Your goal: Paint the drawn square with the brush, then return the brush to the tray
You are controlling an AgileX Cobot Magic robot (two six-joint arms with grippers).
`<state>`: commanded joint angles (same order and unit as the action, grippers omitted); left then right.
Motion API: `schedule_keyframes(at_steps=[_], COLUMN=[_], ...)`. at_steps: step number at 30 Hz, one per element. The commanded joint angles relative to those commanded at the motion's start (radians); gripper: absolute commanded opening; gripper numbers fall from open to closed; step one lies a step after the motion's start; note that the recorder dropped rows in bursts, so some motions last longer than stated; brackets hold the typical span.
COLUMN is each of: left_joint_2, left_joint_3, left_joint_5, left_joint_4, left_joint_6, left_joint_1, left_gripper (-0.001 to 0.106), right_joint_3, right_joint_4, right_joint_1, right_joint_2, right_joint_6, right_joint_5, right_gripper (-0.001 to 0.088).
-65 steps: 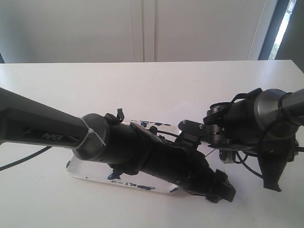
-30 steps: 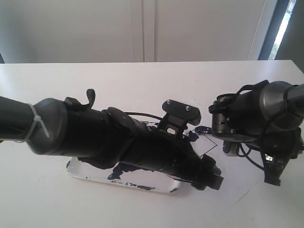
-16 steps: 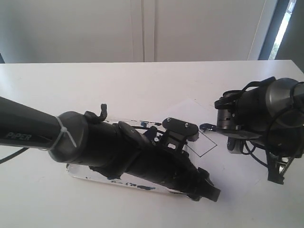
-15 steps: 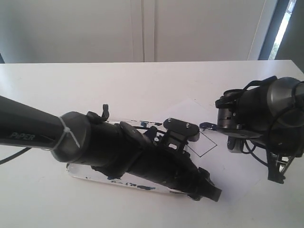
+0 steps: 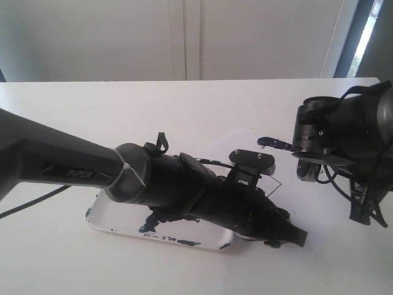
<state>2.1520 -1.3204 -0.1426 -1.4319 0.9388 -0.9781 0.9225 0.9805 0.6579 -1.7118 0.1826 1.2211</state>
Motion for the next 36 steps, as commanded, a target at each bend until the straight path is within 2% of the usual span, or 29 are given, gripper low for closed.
schedule_keyframes(at_steps=[5,8,10,14,18,24,30,36], left_joint_2=[0.009,0.07,0.082,-0.02,-0.111,-0.206,-0.244,-0.248], left_joint_3=[-0.058,-0.133,-0.147,-0.145,-0.145,-0.079,0.033,0.074], left_joint_5=[-0.028,-0.101,-0.12,-0.117,-0.097,0.022,0.063,0.063], left_joint_4=[0.0,0.0,0.0,0.171,0.217,0.241,0.241,0.241], left_joint_6=[0.0,-0.005,0.004,0.0,0.0,-0.002,-0.067,-0.114], left_joint_1=[0.0,0.0,0.0,0.0,0.0,0.02,0.106,0.151], left_gripper=[0.056,0.056,0.056,0.063,0.065,0.065,0.065,0.065], right_joint_3=[0.0,0.0,0.0,0.0,0.0,-0.006,-0.012,-0.09], right_joint_4=[0.008,0.022,0.023,0.021,-0.007,-0.112,-0.228,-0.223], right_joint_1=[0.0,-0.002,-0.014,-0.074,-0.08,-0.08,-0.08,-0.08], right_joint_2=[0.0,0.0,0.0,0.009,0.037,0.076,0.095,0.095], right_joint_6=[0.0,0.0,0.0,0.0,0.0,-0.048,-0.133,-0.146], right_joint_5=[0.0,0.0,0.0,0.0,0.0,0.0,0.0,0.0], right_gripper=[0.0,0.0,0.0,0.0,0.0,0.0,0.0,0.0])
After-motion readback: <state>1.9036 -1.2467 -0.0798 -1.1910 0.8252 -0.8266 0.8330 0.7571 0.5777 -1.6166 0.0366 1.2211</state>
